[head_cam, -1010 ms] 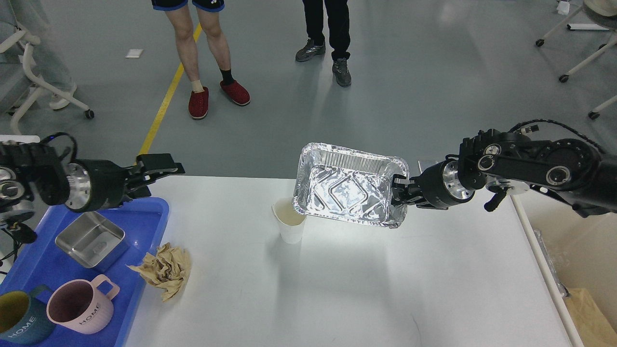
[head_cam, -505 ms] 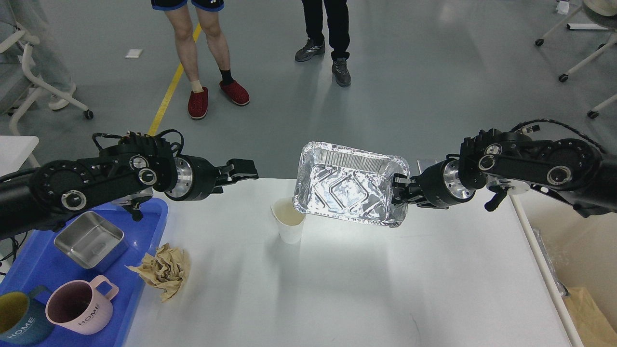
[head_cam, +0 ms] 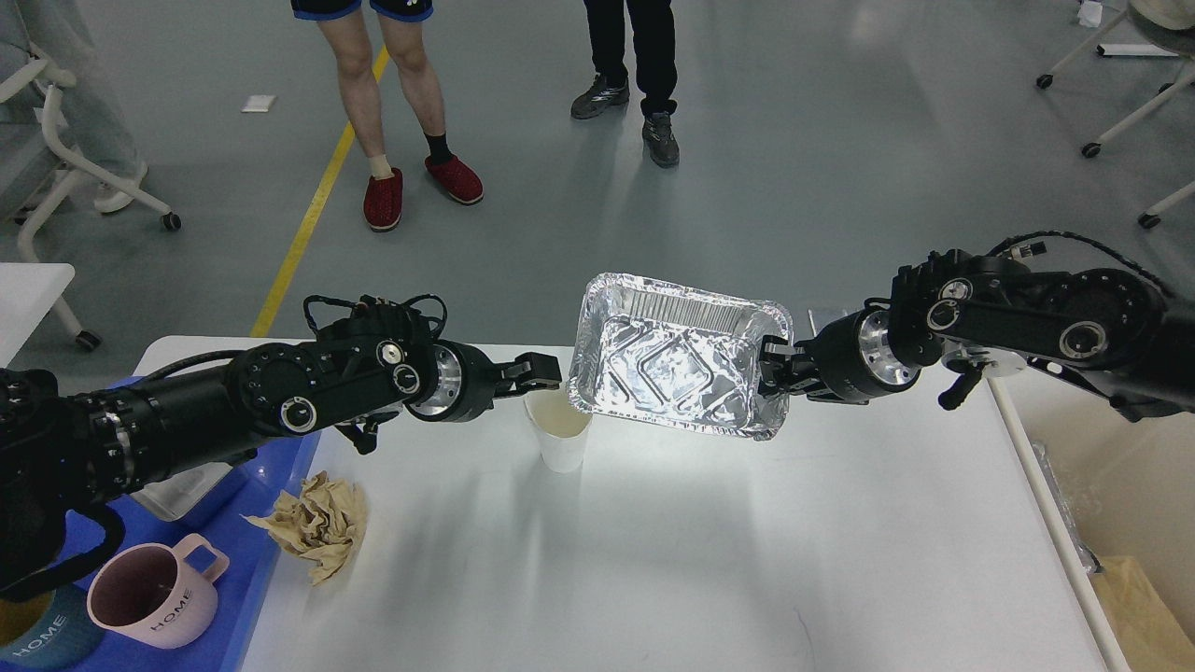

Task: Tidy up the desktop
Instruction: 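Grasp the white paper cup with the left gripper and lift it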

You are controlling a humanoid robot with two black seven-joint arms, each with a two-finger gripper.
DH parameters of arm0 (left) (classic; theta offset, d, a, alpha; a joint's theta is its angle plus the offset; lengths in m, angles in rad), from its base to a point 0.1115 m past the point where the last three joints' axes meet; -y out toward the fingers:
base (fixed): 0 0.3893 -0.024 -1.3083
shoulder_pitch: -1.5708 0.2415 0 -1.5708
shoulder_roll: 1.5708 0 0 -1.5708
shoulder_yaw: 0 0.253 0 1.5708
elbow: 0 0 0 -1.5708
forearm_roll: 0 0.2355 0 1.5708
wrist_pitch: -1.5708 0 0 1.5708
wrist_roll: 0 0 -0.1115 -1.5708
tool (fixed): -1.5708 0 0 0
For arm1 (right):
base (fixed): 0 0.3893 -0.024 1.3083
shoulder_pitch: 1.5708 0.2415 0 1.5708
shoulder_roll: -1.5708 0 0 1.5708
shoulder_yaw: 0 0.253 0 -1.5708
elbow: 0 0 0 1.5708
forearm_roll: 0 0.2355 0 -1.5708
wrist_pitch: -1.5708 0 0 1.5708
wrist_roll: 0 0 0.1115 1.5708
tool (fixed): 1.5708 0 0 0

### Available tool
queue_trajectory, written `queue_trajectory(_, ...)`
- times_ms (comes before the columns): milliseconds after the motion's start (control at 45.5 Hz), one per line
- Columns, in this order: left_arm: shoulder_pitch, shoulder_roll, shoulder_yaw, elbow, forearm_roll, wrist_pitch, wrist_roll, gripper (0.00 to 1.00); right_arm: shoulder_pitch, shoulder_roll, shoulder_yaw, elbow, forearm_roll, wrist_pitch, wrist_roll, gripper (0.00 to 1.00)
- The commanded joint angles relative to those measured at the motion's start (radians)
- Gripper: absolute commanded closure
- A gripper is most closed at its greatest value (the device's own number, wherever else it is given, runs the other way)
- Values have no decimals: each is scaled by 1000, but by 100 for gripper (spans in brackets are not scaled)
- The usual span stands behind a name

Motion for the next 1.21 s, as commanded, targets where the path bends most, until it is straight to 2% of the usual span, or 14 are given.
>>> queue_trajectory(0,14,-42,13,35,0,1,0,11,0,0,0,0,0,0,0,100)
queue_trajectory(286,49,-79,33,101,0,5,-3,15,-10,0,1,0,0,0,0,100)
queue_trajectory(395,66,-104,33,144,0,7,-9,21,-12,0,3,0,0,-3,0,100)
queue_trajectory(549,80,-144,41,199,0,7,-40,29,-14,0,3,0,0,-5,0,100)
queue_trajectory(703,82,-176,42,239,3,8,-45,38,-14,0,3,0,0,-5,0,100)
queue_trajectory(922,83,-177,44,250,11,7,-54,44,-15,3,3,0,-2,-5,2,100)
queue_trajectory(1010,86,-177,44,248,15,4,-78,46,-17,5,3,0,-2,-6,2,100)
queue_trajectory(1076,86,-177,44,248,17,1,-98,50,-23,6,3,0,-3,-8,2,100)
queue_trajectory(1186,83,-179,52,245,17,-5,-104,66,-24,6,3,0,-3,-9,3,100)
